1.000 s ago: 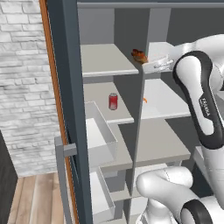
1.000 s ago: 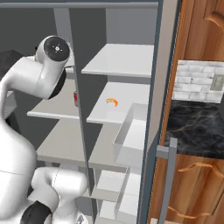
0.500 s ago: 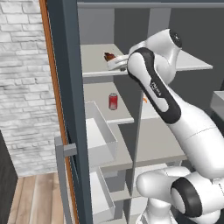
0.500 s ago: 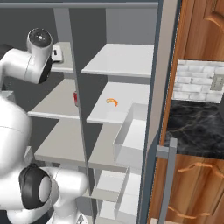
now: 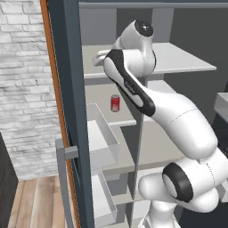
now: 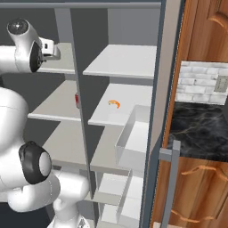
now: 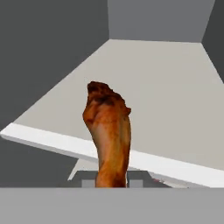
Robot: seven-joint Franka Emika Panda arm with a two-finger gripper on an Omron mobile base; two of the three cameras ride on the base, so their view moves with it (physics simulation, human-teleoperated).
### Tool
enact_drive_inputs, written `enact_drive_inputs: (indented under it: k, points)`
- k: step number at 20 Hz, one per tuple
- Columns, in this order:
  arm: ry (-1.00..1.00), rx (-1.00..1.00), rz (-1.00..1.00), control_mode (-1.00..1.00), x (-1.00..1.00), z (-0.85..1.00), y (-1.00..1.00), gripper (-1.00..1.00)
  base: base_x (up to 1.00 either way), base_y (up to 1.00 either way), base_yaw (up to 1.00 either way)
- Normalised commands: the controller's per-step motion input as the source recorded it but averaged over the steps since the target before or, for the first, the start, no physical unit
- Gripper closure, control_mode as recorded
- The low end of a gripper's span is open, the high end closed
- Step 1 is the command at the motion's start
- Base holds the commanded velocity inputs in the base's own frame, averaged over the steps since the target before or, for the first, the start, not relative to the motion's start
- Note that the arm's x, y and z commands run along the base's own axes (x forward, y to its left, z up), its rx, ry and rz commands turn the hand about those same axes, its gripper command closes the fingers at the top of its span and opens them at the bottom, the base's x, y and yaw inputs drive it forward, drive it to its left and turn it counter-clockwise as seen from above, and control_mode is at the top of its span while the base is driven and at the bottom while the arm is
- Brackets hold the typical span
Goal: There's a chicken drumstick in the fridge that needs to be moved to the freezer for freezing. Pick up the chicken drumstick from the fridge, place it on any shelf in the freezer, and close the fridge and freezer doors when done.
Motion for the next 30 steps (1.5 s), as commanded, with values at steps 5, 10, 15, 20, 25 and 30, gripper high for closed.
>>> enact_drive_inputs:
  k: [5,10,15,20,25,30]
  points:
    - [0.13,-0.01,-0.09,-1.0,0.3,-0.05,-0.07,1.0,0.0,0.0,0.0]
    - [0.08,0.0,-0.02,-1.0,0.18,-0.23,-0.08,1.0,0.0,0.0,0.0]
    - [0.0,-0.01,-0.02,-1.0,0.23,-0.43,0.0,1.0,0.0,0.0,0.0]
    - [0.02,0.0,-0.02,-1.0,0.35,-0.22,0.0,1.0,0.0,0.0,0.0]
    - [0.06,0.0,-0.03,-1.0,0.38,-0.15,0.0,1.0,0.0,0.0,0.0]
    - [0.03,0.0,-0.04,-1.0,0.42,-0.11,0.0,1.0,0.0,0.0,0.0]
